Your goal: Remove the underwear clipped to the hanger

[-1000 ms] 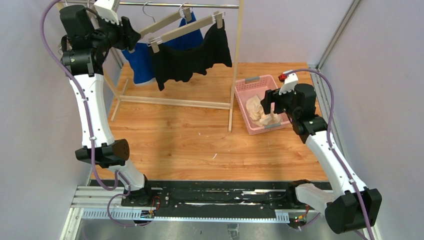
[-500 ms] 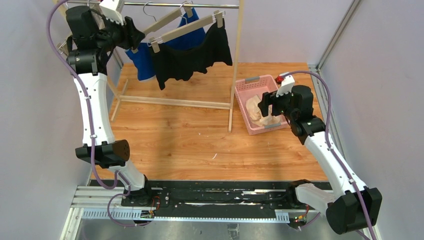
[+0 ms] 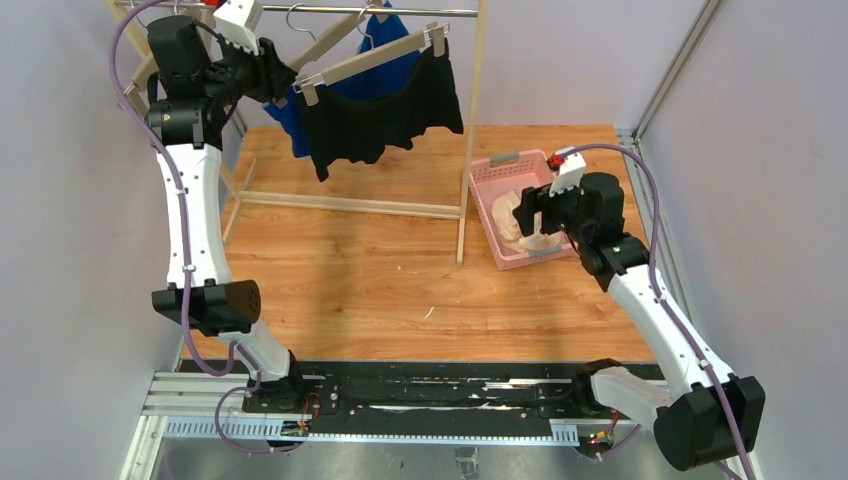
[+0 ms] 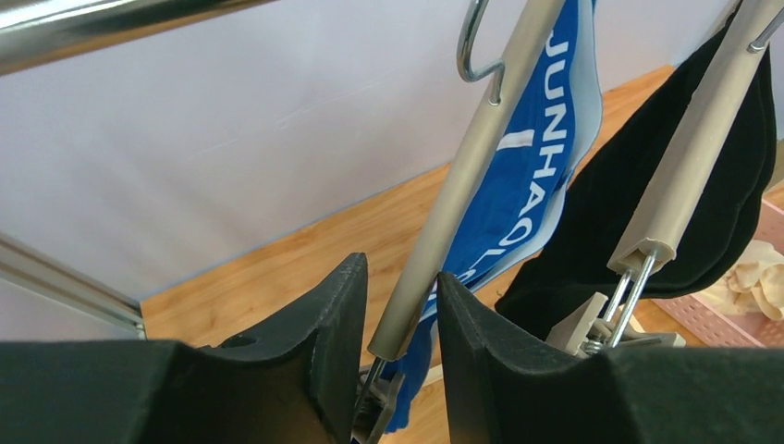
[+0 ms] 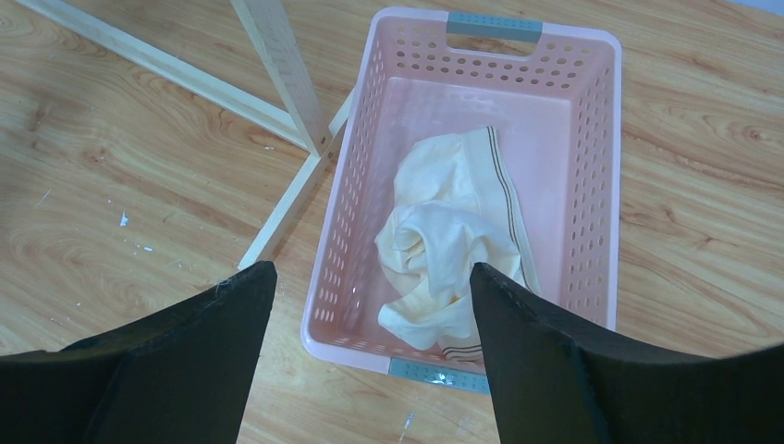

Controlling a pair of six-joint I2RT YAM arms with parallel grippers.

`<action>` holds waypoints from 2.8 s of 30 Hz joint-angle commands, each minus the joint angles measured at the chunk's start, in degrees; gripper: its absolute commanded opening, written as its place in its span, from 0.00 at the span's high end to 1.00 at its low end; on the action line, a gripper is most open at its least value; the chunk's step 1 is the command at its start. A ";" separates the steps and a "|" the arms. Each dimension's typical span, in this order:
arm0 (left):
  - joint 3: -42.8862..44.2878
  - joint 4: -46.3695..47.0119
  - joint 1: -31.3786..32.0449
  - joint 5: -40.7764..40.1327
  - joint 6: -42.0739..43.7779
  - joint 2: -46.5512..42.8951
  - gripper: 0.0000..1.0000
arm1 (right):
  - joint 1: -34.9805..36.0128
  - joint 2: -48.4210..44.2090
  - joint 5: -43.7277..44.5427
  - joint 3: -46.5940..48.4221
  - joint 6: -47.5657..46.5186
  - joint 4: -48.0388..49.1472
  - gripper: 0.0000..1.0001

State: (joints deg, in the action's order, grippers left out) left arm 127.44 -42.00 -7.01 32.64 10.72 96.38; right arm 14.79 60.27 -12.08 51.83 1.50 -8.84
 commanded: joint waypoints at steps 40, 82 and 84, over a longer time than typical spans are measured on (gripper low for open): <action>-11.93 14.15 1.31 -6.27 -5.47 -10.16 1.00 | 1.38 -2.01 0.87 -2.70 -1.06 2.11 0.21; -50.96 -5.17 1.30 -12.30 -7.06 -51.00 1.00 | 1.30 21.34 -7.86 2.67 5.79 3.33 0.20; -52.26 -5.65 1.34 -9.47 -8.72 -52.79 1.00 | 1.31 26.20 -8.92 5.82 5.73 3.56 0.20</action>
State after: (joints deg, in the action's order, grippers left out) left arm 76.62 -47.86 -5.87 14.92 5.06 47.64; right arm 15.44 80.07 -17.12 51.42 6.15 -7.86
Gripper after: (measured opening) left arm 0.071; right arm 0.797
